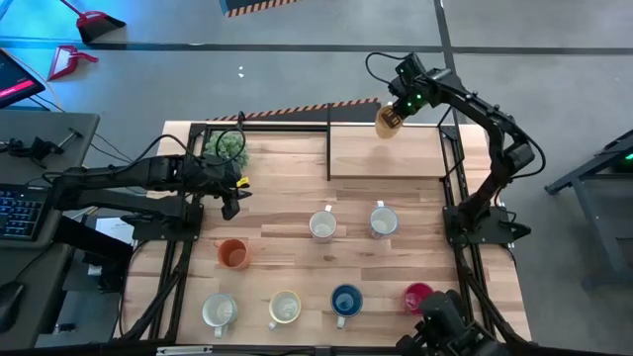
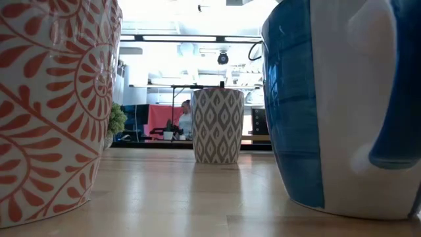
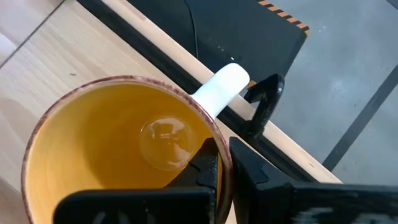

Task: Place coffee mugs
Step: Put the yellow mug on the shelf

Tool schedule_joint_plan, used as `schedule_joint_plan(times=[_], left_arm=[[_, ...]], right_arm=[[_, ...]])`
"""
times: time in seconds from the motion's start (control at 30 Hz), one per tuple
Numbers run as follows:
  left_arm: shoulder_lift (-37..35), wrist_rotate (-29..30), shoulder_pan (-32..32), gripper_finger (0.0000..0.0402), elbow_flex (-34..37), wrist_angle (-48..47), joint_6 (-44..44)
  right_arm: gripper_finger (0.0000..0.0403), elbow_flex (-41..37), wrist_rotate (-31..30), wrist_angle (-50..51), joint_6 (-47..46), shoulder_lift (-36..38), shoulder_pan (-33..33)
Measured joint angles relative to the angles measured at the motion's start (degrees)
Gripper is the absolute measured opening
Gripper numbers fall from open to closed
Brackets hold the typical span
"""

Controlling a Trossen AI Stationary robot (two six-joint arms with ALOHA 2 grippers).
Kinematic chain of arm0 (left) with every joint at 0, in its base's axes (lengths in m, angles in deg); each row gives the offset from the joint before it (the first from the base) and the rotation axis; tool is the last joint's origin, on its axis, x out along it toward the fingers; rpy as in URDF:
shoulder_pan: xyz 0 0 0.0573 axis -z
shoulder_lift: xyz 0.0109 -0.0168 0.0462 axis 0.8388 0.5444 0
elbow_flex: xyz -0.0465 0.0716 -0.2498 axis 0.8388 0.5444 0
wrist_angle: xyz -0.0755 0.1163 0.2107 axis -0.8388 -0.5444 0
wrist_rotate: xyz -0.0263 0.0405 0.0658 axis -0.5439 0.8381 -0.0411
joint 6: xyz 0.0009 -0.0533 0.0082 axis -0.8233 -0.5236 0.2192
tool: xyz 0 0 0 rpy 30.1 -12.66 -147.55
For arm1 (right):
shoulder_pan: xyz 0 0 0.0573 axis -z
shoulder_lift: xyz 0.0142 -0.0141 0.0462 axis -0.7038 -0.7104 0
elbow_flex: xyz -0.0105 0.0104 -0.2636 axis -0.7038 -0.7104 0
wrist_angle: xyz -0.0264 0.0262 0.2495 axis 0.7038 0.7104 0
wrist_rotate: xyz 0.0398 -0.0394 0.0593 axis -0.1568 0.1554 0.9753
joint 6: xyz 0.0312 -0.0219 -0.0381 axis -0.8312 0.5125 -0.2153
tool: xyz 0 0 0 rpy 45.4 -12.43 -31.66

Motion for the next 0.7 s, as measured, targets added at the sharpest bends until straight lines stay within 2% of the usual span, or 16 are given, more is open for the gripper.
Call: schedule_joint_plan(times=[0.23,0.5,0.7], left_arm=[[0.0,0.54,0.0,0.0115,0.0,0.02,-0.29],[-0.02,1.31,-0.01,0.0115,0.0,0.02,-0.33],[-0.01,1.36,0.0,0.0115,0.0,0.02,0.3]], right_arm=[[0.0,0.0,-1.85,0.32,-0.56,-0.04,0.01],[0.0,0.0,-0.24,0.73,-5.21,-0.07,-0.21],[0.0,0.0,-0.23,2.41,-3.87,-0.09,-1.65]])
